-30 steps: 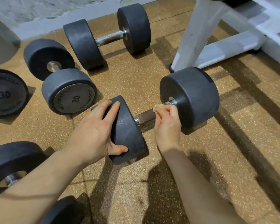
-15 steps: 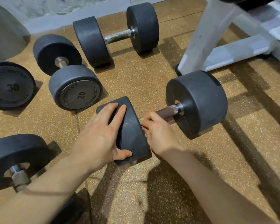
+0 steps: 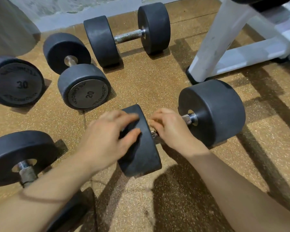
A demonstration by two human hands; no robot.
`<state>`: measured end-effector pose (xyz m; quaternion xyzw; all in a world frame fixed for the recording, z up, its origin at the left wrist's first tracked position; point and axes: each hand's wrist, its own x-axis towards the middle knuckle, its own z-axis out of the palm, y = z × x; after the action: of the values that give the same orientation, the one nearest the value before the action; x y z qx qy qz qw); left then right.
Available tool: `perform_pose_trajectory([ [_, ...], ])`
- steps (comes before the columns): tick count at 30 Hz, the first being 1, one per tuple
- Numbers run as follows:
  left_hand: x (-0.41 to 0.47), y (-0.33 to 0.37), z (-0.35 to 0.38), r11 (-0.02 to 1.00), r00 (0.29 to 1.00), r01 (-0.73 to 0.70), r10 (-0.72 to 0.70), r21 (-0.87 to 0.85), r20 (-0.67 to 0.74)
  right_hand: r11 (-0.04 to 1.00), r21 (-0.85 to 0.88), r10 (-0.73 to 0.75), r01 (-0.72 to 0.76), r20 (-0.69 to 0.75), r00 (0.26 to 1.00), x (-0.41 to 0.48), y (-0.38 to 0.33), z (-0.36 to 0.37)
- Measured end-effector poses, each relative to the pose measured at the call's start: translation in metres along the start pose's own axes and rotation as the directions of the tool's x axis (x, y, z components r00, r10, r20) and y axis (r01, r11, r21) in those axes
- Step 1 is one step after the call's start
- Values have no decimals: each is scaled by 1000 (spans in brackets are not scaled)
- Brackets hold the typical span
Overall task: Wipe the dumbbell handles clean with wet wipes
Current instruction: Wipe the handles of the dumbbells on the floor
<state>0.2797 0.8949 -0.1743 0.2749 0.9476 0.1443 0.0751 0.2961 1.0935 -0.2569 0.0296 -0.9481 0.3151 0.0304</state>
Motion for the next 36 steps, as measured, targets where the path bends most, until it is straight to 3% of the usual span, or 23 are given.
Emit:
perform_pose_trajectory([
  [5, 20, -7, 2, 994, 926, 101, -108, 39, 363, 988, -108, -105, 109, 46, 993, -31, -2, 4],
  [10, 3, 8, 4, 992, 961, 64, -90, 108, 260, 978, -156, -134, 135, 16, 991, -43, -2, 4],
  [13, -3, 13, 5, 982, 952, 17, -74, 189, 296, 982, -187, -1, -26, -141, 990, -50, 19, -3],
  [15, 1, 14, 0, 991, 937, 64, -99, 115, 334, 984, -110, 114, -140, -215, 970, -52, 22, -6],
  [16, 6, 14, -3, 993, 929, 106, -119, 58, 350, 990, -59, 113, -130, -232, 966, -52, 17, -3],
  [20, 12, 12, 4, 990, 854, 142, -132, 19, 503, 995, -91, -38, 34, -35, 999, -63, -4, 24],
  [22, 5, 14, 10, 988, 845, 154, -134, 4, 517, 985, -173, 17, -23, -34, 999, -76, 9, 18],
  [27, -13, 27, 14, 991, 889, 59, -106, 117, 446, 934, -256, 202, -248, -194, 960, -88, 30, -3],
  [29, -16, 32, 18, 988, 893, 38, -101, 152, 438, 955, -219, 159, -198, -186, 970, -92, 19, 8],
  [32, -18, 36, 19, 981, 895, 25, -108, 192, 434, 947, -320, -47, 27, -55, 997, -110, 2, 26],
  [36, -22, 37, 19, 973, 900, -12, -90, 230, 426, 932, -361, -42, 23, -45, 998, -115, 18, 1],
])
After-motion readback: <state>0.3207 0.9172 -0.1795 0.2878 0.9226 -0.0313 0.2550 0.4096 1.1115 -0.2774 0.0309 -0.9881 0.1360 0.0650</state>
